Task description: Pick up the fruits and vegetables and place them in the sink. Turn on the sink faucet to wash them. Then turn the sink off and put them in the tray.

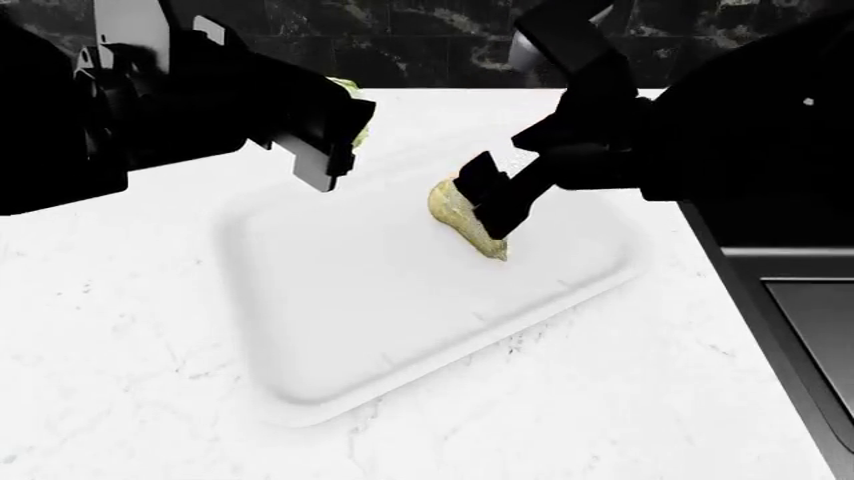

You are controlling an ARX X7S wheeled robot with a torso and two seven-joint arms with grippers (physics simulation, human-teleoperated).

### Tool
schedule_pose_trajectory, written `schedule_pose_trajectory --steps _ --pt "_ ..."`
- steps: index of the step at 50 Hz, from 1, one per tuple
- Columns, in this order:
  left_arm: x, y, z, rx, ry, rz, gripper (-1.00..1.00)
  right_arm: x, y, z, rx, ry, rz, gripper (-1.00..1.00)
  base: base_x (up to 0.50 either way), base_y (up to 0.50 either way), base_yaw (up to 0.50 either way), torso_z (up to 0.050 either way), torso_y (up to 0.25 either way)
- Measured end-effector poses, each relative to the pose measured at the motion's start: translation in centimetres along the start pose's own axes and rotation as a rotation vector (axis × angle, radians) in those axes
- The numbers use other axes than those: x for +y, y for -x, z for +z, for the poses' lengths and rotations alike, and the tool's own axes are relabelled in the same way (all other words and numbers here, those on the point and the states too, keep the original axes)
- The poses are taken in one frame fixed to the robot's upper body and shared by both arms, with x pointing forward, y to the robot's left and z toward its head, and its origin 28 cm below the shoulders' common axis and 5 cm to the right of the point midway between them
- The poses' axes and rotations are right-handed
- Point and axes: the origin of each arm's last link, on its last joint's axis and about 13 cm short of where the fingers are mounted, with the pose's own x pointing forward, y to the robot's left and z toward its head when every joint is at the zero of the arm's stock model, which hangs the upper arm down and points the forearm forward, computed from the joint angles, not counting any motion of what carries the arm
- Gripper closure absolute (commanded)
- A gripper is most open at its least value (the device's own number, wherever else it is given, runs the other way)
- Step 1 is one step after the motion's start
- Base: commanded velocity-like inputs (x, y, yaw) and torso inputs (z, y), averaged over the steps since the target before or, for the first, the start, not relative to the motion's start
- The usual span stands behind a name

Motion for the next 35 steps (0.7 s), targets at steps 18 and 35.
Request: schedule_pose_trajectory --steps 18,35 --pt "-0.7 -1.3 -2.1 0.117 -0.035 -0.026 1.00 -0.2 3.8 1.6 -0.171 -0.044 -0.080 -1.00 0.00 0.00 0.00 0.001 0.000" --pt "-1.6 -2.3 -3.9 0.238 -0.086 -0.060 1.00 -0.5 6.2 2.1 -0.262 -0.068 -0.154 -1.00 0.00 0.00 0.00 0.000 0.001"
